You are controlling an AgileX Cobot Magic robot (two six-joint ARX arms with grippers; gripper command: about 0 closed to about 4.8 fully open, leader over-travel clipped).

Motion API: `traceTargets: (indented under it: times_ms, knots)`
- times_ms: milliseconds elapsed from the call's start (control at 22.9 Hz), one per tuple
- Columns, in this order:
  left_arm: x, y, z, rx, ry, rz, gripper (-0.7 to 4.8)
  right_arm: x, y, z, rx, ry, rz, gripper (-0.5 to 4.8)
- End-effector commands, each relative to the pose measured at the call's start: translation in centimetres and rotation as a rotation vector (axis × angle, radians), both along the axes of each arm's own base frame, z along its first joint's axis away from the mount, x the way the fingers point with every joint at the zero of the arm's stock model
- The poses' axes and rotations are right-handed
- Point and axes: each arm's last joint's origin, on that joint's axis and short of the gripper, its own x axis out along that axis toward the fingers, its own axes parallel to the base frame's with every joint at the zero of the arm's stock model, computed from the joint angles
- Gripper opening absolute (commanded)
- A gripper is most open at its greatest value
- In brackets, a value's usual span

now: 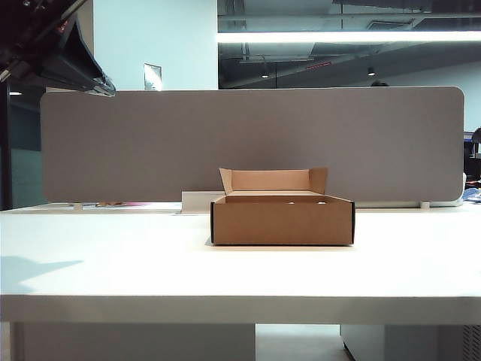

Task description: Pick up all the paper balls on the table and put them in the paper box.

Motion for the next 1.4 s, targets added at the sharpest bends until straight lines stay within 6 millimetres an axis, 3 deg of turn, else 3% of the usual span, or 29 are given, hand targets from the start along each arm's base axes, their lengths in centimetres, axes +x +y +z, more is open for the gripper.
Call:
traceTargets:
  times_ms: [44,262,656,1399]
  knots:
    - [0.0,0.1,0.2,0.002,-0.005,0.0,-0.05,-1.9,-0.1,-0.9,0.062,-0.048,-0.042,-0.09]
    - [-0.1,0.1,0.0,0.008,0.02,-0.001,-0.05,-4.5,-0.3,-2.6,0.067,-0.131,-0.074,-0.09]
    - [-0.2,0.1,-0.1,0.011,0.025,-0.005,-0.05,-7.2,-0.7,-5.3,0.052,-0.243,-0.166,-0.09]
    - [-0.9,0.3,0.0,0.052,0.019,-0.024,-0.05,-6.3,-0.8,-8.1,0.016,-0.28,-0.199,-0.08]
